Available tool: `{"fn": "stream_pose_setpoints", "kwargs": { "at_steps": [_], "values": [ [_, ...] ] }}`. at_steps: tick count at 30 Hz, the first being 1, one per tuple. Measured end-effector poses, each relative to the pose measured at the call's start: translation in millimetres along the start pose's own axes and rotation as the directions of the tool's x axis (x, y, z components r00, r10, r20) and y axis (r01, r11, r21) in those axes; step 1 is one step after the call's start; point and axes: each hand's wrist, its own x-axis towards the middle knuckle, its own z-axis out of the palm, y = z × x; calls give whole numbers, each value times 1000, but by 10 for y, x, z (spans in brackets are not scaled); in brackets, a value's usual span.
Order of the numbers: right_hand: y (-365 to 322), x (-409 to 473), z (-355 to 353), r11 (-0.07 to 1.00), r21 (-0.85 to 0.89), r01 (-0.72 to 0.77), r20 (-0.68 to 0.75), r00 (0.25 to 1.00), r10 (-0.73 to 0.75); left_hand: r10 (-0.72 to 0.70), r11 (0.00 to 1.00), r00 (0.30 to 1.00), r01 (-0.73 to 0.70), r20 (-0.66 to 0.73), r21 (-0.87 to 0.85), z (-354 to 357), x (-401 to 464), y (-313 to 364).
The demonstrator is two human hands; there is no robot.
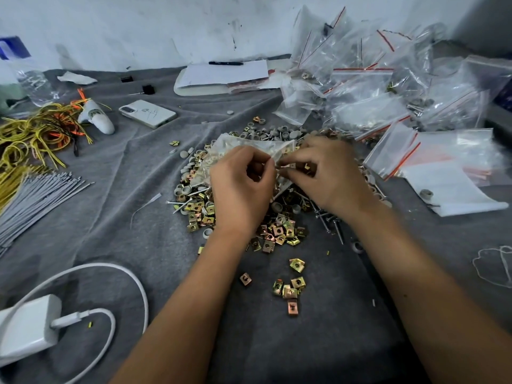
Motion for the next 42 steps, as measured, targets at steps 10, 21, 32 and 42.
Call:
{"fn": "stream_pose_setpoints", "kwargs": {
  "at_steps": [10, 21, 32, 42],
  "values": [
    [126, -37, -203, 991, 121, -52, 113, 993, 38, -176, 982, 984, 175, 4, -69, -25, 31, -69],
    [148, -14, -201, 994, 86, -72, 338, 940, 39, -172, 975, 975, 188, 140, -116, -11, 22, -79],
    [60, -23, -177, 975, 199, -98, 211, 976, 55, -243, 942, 952, 278, 187, -187, -98, 79, -104],
    [-6, -36, -86, 988, 153, 16, 411, 908, -78, -449, 839, 890, 452, 83, -304, -118, 133, -190]
  ]
}}
